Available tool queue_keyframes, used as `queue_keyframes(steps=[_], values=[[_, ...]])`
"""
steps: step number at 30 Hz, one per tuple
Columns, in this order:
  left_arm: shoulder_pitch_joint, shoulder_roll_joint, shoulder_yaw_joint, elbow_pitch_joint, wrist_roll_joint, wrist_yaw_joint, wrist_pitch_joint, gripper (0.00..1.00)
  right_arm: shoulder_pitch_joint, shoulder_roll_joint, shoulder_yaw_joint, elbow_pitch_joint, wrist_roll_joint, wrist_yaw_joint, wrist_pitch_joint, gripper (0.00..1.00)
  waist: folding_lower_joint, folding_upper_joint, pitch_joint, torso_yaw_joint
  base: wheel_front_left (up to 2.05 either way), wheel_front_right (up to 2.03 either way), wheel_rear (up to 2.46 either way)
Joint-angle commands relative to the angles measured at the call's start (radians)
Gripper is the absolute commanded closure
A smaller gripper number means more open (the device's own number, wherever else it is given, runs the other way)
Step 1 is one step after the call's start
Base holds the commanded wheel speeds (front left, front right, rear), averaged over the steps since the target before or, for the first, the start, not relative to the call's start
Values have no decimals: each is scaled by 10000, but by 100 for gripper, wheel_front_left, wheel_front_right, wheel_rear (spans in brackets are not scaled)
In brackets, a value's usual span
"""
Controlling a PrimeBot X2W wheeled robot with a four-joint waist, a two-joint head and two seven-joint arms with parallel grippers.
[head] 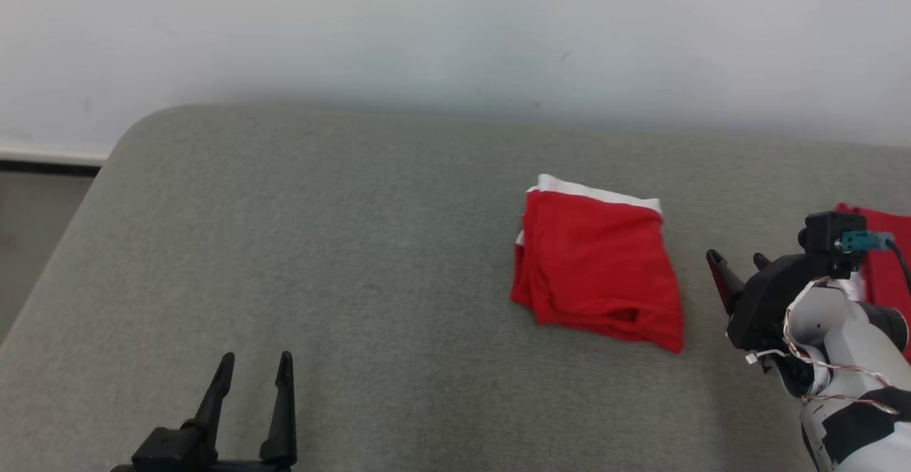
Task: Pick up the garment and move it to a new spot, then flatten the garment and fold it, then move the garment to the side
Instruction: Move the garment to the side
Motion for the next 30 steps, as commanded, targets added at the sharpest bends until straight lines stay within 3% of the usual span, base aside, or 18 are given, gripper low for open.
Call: queue_keyframes(steps=[1,8,18,19,20,21,30], values=[[-176,-7,-72,-75,-54,-10,6,0,-244,-74,-96,250,-20,-28,243,0,-1,-1,670,886,0,0,0],[-463,-13,-614,-269,-265,133,4,0,-789,-116,-478,1615,-317,-28,1153,0,-1,-1,1196,1724,0,0,0],[-659,-13,-909,-386,-494,254,6,0,-785,224,-674,2856,-708,-28,1964,0,-1,-1,1556,1909,0,0,0],[-691,-10,-927,-395,-519,269,6,0,-785,226,-598,2934,-781,-28,2073,8,-1,-1,1583,1901,0,0,0],[-725,-10,-937,-406,-534,279,4,0,-798,230,-473,2961,-871,-28,2178,60,-1,-1,1614,1889,0,0,0],[-747,-10,-941,-418,-525,293,4,0,-814,203,-337,2923,-981,-28,2215,100,-1,-1,1638,1869,0,0,0],[-1049,-5,-732,-660,-673,398,4,0,-1999,-507,1138,1553,-1375,-29,2492,100,-1,-1,1943,1177,0,0,0]])
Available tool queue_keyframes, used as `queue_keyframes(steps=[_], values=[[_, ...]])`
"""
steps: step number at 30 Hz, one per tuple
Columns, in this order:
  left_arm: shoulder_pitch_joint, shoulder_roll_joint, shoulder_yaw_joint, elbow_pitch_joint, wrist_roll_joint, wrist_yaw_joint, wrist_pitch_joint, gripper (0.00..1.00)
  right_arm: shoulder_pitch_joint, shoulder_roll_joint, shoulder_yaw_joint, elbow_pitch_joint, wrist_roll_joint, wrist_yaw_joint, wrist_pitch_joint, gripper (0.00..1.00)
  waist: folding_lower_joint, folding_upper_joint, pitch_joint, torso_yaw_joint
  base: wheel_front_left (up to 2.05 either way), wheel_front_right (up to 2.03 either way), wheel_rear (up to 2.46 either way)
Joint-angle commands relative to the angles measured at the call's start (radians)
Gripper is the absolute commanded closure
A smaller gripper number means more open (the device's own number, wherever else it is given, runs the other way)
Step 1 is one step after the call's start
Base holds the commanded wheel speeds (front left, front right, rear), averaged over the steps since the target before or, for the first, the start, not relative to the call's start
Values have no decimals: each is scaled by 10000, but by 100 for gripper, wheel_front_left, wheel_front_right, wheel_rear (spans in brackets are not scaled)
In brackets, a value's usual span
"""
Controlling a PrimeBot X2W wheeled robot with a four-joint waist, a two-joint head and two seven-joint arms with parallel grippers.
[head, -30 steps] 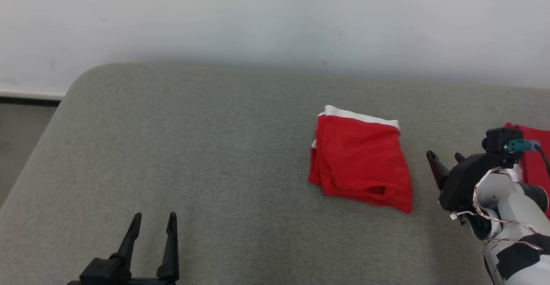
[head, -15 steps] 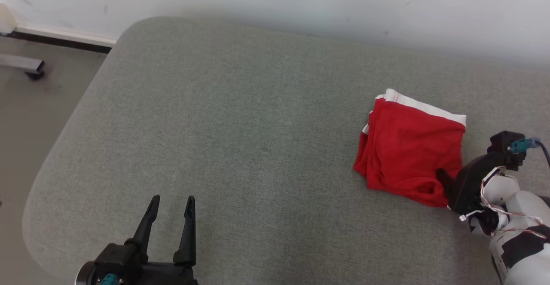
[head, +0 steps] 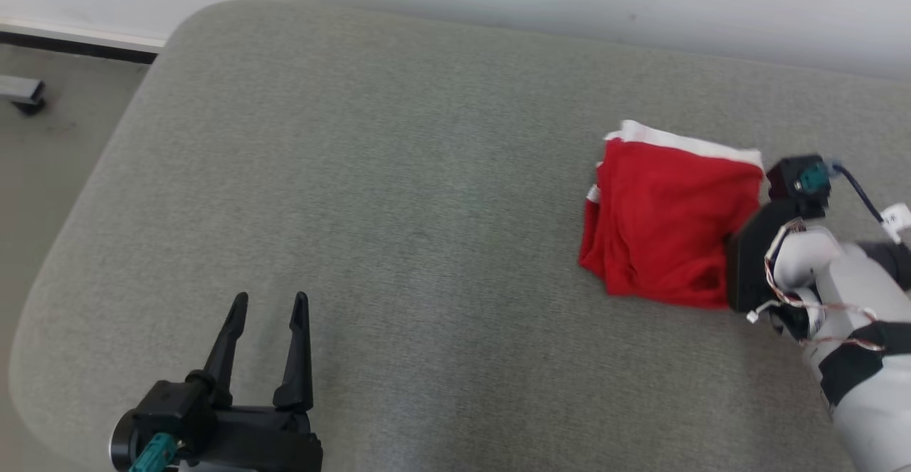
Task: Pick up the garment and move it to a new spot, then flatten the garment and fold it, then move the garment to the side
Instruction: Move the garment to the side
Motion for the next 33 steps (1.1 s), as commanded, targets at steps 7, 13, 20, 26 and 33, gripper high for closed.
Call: queue_keyframes(steps=[7,13,20,26,33], values=[[-347,-3,171,-160,-37,65,6,0,-1081,-552,1113,-1164,396,-31,432,100,-2,-2,295,-1430,0,0,0],[-607,0,259,-226,24,1,6,0,-1633,-1210,2179,-2230,680,-31,744,100,-2,-2,539,-2418,0,0,0],[-964,1,397,-53,201,-234,5,0,-1827,-2305,2702,-3075,817,-31,494,100,-2,-2,847,-3345,0,0,0],[-1208,2,466,-129,481,-419,6,0,-2064,-3049,2809,-2991,555,-31,-30,100,-2,-2,1266,-3822,0,0,0],[-1498,53,448,-156,765,-604,5,0,-2346,-3757,3059,-2543,-80,-31,-438,100,-2,-2,1684,-3938,0,0,0]])
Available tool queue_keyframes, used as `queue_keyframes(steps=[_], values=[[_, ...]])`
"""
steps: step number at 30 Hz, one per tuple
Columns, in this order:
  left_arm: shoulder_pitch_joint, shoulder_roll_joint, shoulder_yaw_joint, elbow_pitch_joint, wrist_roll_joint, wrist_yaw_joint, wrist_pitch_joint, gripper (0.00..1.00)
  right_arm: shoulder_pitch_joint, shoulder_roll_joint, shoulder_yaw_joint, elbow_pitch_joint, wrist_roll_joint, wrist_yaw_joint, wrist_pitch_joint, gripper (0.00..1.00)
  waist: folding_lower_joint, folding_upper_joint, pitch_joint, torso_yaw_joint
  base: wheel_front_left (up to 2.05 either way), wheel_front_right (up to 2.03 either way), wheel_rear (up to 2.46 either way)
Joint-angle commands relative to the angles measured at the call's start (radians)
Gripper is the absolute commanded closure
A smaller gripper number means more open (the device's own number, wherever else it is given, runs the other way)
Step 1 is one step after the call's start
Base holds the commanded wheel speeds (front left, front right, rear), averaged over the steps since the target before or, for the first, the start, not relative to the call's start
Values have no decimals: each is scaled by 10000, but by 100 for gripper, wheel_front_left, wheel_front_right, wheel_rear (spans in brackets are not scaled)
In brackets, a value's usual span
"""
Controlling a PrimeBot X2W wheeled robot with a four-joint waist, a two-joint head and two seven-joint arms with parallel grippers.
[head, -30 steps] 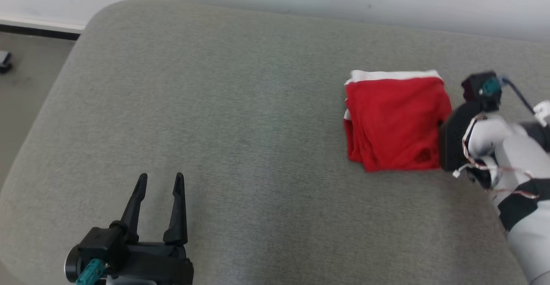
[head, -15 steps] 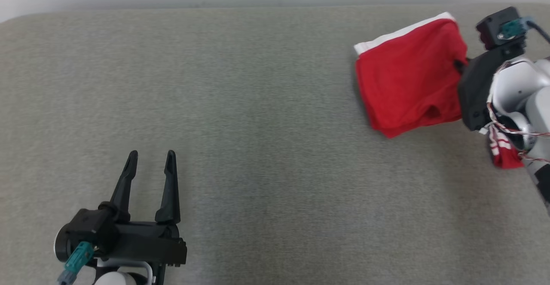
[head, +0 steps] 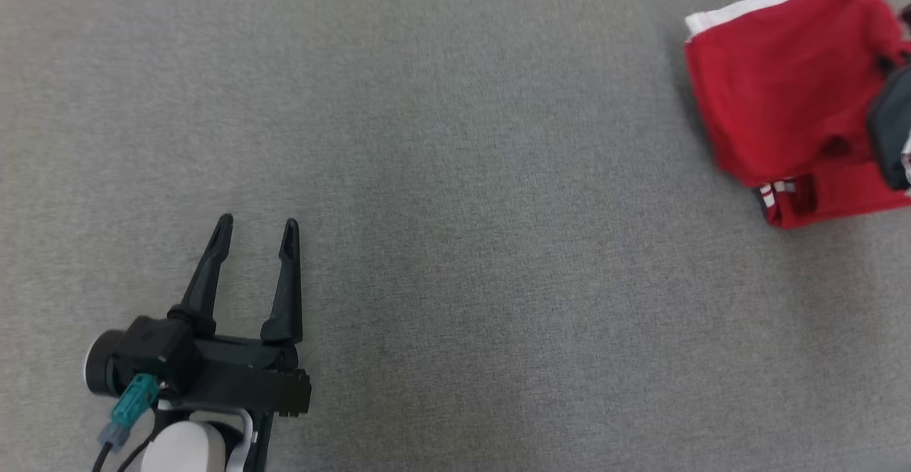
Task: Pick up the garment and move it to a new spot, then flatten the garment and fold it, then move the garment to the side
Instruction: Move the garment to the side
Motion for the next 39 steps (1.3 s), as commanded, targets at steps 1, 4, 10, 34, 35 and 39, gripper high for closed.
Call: queue_keyframes(steps=[1,4,10,34,35,39], values=[[-175,67,6,-57,118,-46,5,0,-172,-175,-1,70,-182,-31,-108,100,-1,-2,340,-154,0,0,0],[-274,151,-28,-104,212,-82,6,0,-219,-364,-225,444,-456,-31,-190,100,-1,-2,532,-105,0,0,0],[-474,369,-68,-170,249,-150,6,0,93,-457,-1676,1561,-1097,-31,-714,100,-1,-2,824,71,0,0,0],[801,265,706,187,39,-84,6,0,2519,3069,-4913,1783,-707,-31,-5712,0,-1,-2,-1486,173,0,0,0],[880,251,786,177,-6,-86,6,0,2714,3203,-4753,1609,-500,-31,-5838,0,-1,-2,-1625,182,0,0,0],[1222,220,976,324,13,-7,5,0,3406,3371,-3926,1038,175,-30,-5923,0,-1,-2,-2075,241,0,0,0]])
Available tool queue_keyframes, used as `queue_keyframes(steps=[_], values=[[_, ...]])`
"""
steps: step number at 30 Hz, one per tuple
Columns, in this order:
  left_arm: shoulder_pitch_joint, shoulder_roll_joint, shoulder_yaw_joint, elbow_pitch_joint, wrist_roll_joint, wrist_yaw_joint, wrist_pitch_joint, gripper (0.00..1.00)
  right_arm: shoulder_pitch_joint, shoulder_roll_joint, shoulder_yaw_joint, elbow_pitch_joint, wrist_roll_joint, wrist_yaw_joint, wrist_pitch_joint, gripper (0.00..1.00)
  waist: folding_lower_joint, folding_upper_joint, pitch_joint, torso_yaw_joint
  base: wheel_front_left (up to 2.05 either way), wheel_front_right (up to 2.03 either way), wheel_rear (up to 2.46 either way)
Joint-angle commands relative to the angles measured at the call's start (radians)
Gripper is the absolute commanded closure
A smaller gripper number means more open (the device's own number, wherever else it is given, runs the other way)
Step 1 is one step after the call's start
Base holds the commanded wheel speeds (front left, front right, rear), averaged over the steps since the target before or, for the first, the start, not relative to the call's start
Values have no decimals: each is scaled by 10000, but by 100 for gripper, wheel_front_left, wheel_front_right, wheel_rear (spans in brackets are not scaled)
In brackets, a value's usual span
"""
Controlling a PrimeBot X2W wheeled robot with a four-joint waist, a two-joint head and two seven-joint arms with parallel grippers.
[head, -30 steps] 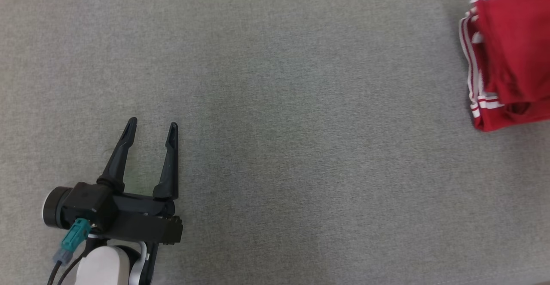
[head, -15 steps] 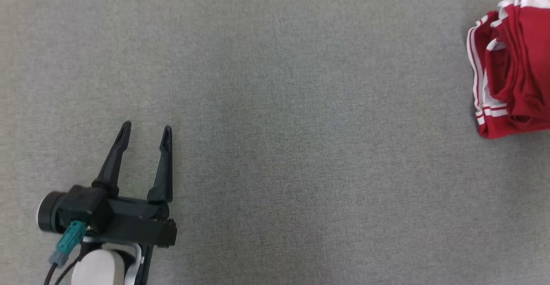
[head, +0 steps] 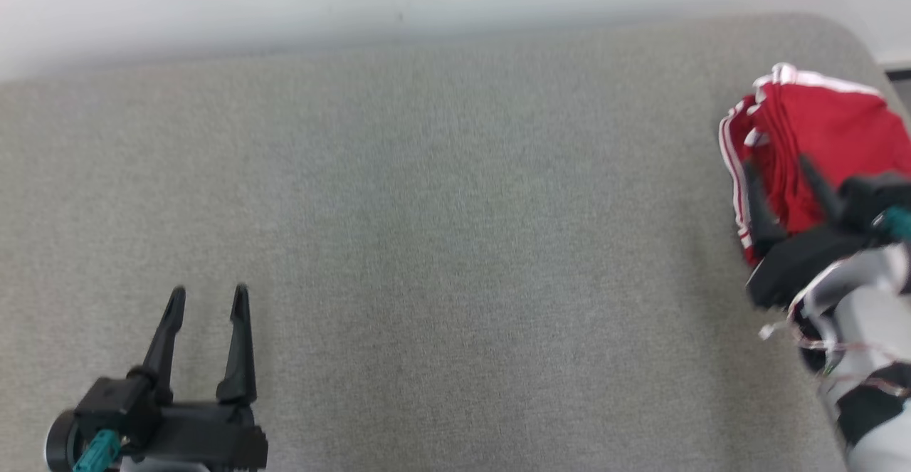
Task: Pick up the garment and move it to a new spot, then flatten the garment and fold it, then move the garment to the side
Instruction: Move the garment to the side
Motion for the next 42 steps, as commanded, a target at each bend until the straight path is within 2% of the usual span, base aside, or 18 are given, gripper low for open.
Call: queue_keyframes(steps=[1,6,13,25,42], values=[[152,-1,52,64,39,36,6,0,206,-35,99,-107,164,-31,-27,0,2,1,-667,55,0,0,0],[549,35,383,467,98,106,6,0,1171,-46,1022,-991,1175,-30,-424,0,2,1,-1328,140,0,0,0],[955,-7,632,863,94,147,6,0,2326,-8,1594,-1743,1670,-30,-826,0,2,1,-1980,231,0,0,0],[1385,-146,689,1068,62,162,6,0,3739,453,1309,-1952,1429,-30,-1160,0,2,1,-2310,263,0,0,0],[1564,-214,734,1086,25,129,7,0,4101,726,636,-2146,996,-30,-1081,0,2,1,-2448,278,0,0,0]])
